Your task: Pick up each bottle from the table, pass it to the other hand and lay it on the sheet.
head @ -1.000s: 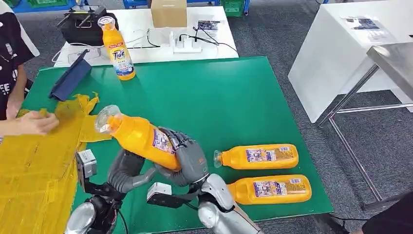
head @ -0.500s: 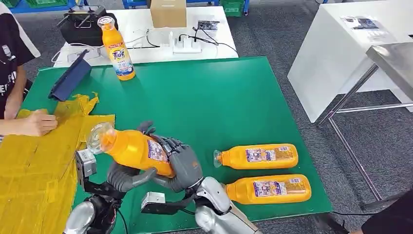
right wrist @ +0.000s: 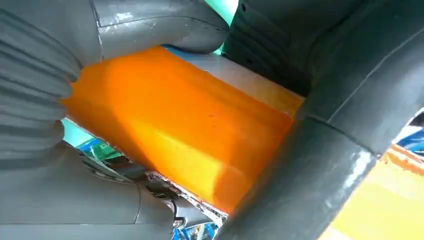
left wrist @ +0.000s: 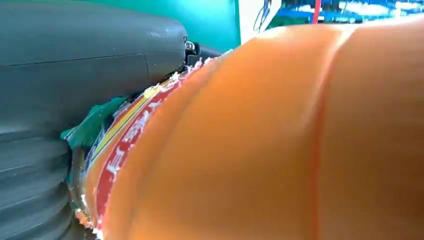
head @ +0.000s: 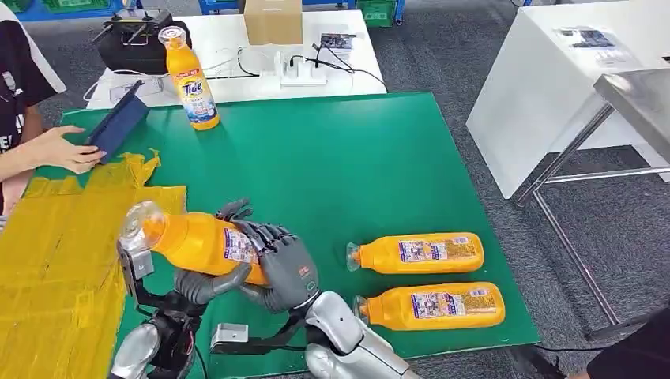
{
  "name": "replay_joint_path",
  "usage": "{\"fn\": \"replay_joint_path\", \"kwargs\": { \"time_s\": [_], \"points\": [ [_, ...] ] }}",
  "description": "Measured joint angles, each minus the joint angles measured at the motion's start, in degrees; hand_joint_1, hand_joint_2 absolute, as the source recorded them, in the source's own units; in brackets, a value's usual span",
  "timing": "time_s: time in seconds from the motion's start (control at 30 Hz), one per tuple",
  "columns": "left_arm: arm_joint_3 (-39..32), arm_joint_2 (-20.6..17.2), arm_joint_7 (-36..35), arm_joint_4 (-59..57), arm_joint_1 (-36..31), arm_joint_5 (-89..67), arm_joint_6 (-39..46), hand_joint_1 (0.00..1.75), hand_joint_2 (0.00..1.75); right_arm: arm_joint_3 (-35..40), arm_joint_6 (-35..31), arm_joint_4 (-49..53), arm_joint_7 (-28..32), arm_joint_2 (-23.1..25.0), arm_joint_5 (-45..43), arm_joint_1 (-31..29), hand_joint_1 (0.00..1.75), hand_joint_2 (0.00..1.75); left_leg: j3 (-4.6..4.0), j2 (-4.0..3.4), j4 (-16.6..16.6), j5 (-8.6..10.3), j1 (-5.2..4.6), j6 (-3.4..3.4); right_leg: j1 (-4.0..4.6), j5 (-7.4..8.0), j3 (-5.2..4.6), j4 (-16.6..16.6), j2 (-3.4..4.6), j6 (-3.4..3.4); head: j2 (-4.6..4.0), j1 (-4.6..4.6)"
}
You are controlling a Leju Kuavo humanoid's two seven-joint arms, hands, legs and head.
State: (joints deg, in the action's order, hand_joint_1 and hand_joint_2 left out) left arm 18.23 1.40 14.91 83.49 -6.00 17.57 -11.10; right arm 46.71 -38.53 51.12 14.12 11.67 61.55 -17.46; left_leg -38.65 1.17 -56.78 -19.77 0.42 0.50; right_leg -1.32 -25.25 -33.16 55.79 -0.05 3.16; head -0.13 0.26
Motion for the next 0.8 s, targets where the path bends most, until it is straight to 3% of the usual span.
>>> {"fn": "replay_joint_path", "kwargs": {
  "time_s": [0.7,0.73,0.77,0.8],
  "points": [
    [-1.4,2.5,2.2,0.7,1.5,2.1,4.4,1.75,1.75,0.9,-0.4,-1.9,1.2,0.4,-2.9,-1.5,1.75,1.75,0.0,0.0,0.0,0.0,0.0,0.0,0.0,0.0,0.0,0.0,0.0,0.0,0.0,0.0],
    [-1.4,2.5,2.2,0.7,1.5,2.2,4.4,1.75,1.75,0.9,-0.4,-2.0,1.2,0.4,-2.9,-1.5,1.54,1.75,0.0,-0.01,0.0,0.0,0.0,0.0,0.0,0.0,0.0,0.0,0.0,0.0,0.0,0.0],
    [-1.4,2.5,2.2,0.7,1.5,2.2,4.4,1.75,1.75,0.9,-0.4,-2.0,1.2,0.4,-2.9,-1.5,0.0,1.75,0.0,-0.01,0.0,0.0,0.0,0.0,0.0,0.0,0.0,0.0,0.0,0.0,0.0,0.0],
    [-1.4,2.5,2.2,0.7,1.5,2.2,4.4,1.75,1.75,0.9,-0.4,-2.0,1.2,0.4,-2.9,-1.5,0.0,1.75,0.0,-0.01,0.0,0.0,0.0,0.0,0.0,0.0,0.0,0.0,0.0,0.0,0.0,0.0]
  ]
}}
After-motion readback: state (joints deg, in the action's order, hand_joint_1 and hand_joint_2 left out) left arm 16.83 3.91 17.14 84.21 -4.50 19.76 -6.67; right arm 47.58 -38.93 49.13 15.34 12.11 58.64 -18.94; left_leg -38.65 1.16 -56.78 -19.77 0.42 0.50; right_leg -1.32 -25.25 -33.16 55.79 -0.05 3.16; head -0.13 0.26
